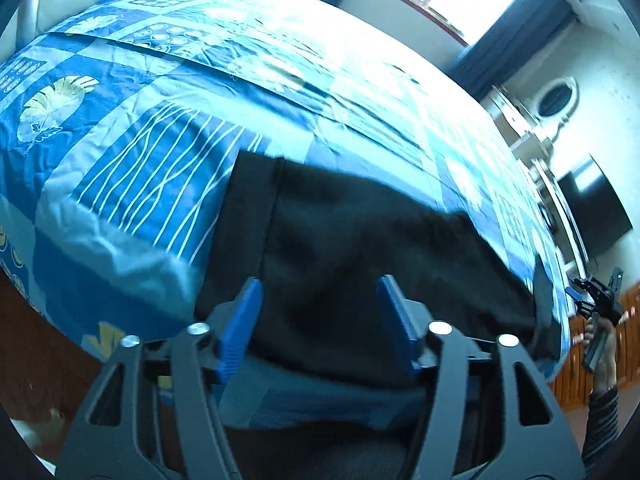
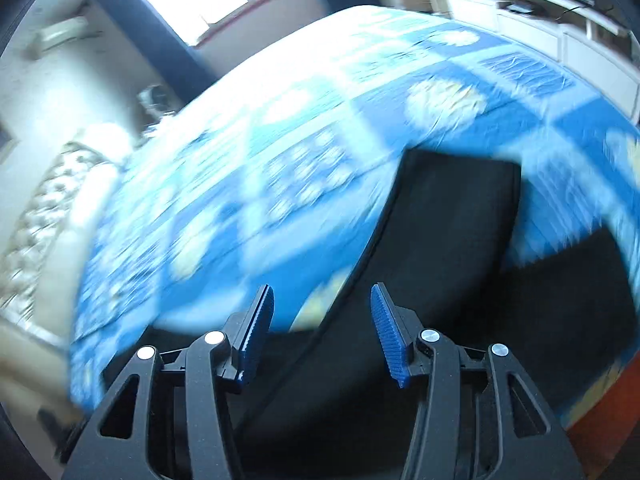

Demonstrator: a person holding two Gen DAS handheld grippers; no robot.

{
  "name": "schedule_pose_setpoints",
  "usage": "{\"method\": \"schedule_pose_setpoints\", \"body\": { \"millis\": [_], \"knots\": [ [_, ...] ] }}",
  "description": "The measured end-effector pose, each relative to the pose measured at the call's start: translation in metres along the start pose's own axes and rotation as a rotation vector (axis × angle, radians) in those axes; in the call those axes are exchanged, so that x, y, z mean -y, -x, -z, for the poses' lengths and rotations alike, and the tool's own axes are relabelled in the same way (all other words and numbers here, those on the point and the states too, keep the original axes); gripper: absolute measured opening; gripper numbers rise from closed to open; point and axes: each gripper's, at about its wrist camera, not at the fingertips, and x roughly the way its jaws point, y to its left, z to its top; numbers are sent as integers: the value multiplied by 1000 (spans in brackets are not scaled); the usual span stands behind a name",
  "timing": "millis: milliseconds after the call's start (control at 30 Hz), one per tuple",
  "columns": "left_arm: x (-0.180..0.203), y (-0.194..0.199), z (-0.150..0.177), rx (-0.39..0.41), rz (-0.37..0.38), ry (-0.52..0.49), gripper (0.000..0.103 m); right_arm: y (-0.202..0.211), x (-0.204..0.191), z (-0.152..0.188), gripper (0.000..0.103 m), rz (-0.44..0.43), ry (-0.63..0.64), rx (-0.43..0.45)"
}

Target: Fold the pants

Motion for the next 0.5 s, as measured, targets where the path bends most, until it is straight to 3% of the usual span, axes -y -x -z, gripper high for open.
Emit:
{"method": "schedule_pose_setpoints", "body": {
  "millis": [67, 200, 367, 467, 500],
  "knots": [
    [2, -15, -4, -13, -11, 43, 70, -35, 3, -32, 51, 105, -13, -26],
    [3, -38, 3, -75, -10, 84, 70, -86, 11, -64, 51, 248, -45, -74],
    [11, -45, 9, -72, -40, 34, 78, -133, 24, -71, 51, 370, -75, -146],
    [14, -48, 9, -69, -46, 24, 83, -131, 31, -66, 27, 376, -99, -117],
    [14, -49, 9, -70, -49, 22, 84, -126, 35, -65, 9, 325, -107, -112]
  ]
}}
